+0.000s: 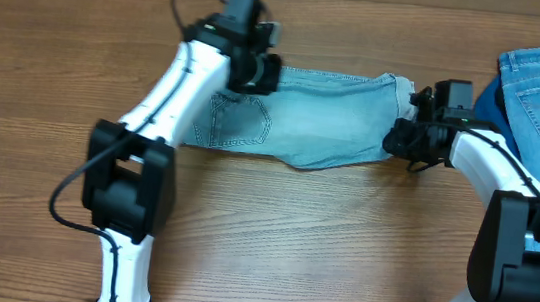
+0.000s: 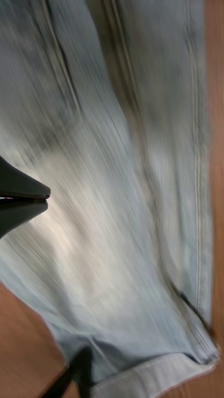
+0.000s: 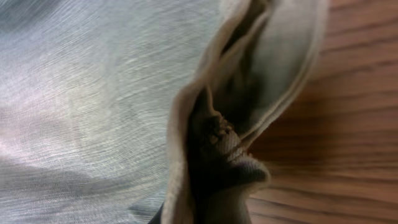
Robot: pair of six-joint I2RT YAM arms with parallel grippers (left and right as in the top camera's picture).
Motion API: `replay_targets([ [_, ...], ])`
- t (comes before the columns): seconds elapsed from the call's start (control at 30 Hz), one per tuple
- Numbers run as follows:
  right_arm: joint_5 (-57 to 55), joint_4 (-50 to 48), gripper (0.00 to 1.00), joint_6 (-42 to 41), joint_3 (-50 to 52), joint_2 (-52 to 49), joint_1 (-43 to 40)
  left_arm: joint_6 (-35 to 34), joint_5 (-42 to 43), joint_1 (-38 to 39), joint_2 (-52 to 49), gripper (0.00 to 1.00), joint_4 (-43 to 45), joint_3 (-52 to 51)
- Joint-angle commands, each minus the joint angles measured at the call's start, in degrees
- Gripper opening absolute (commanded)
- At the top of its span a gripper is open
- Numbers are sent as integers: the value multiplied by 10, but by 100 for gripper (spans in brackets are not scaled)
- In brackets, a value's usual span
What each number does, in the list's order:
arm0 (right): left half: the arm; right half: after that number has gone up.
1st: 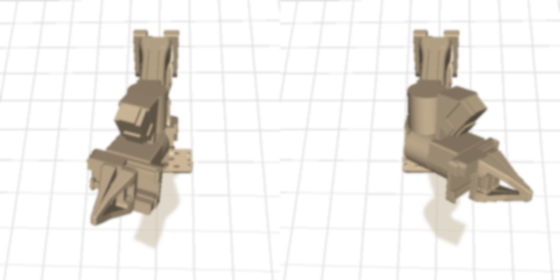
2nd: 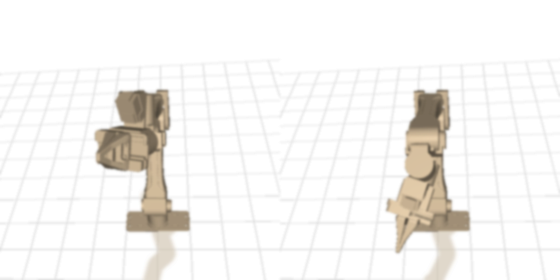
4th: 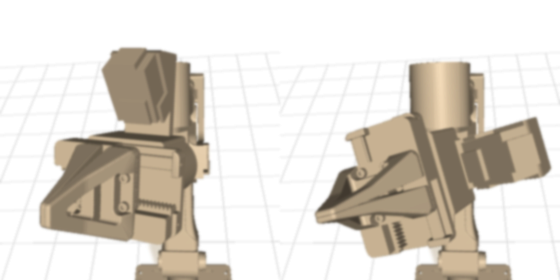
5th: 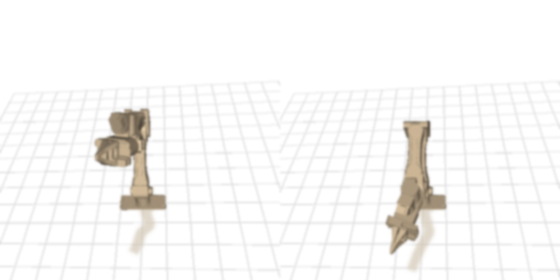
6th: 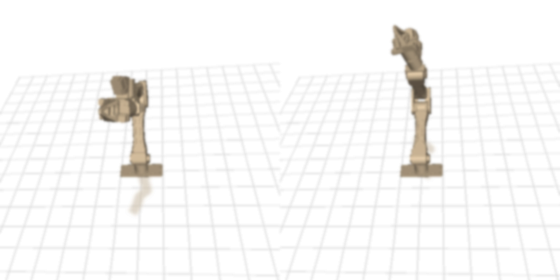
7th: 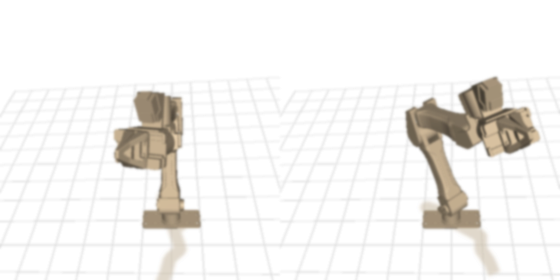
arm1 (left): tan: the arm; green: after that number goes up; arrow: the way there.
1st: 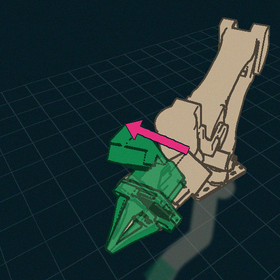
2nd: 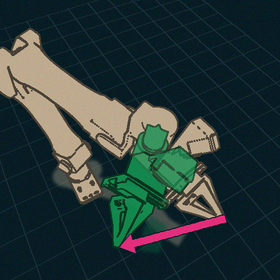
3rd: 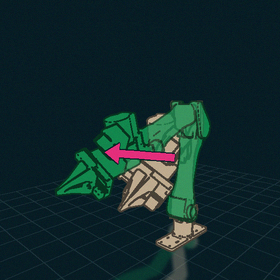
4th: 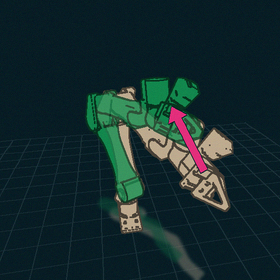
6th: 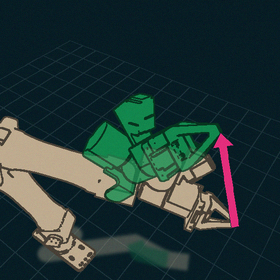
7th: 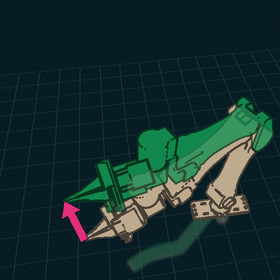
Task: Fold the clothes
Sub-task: 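Lift the right end with the right gripper and fold it leftward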
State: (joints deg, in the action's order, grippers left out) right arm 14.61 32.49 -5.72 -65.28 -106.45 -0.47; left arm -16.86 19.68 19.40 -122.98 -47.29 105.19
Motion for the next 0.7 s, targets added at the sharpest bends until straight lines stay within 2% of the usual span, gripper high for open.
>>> replay_targets([
  [0.0, -1, -5, 4, 13, -30, -2, 28, -69, -64, 70, -20, 4, 23, -5],
  [0.23, -18, 63, 4, 32, -104, -2, 31, -87, -85, 95, -71, 4, 43, -5],
  [0.5, -22, 75, 4, 64, -110, -2, 31, -101, -169, 95, -72, 4, 21, -5],
  [0.67, -22, 79, 4, 77, -117, -2, 31, -132, -169, 97, -80, 4, 22, -9],
])
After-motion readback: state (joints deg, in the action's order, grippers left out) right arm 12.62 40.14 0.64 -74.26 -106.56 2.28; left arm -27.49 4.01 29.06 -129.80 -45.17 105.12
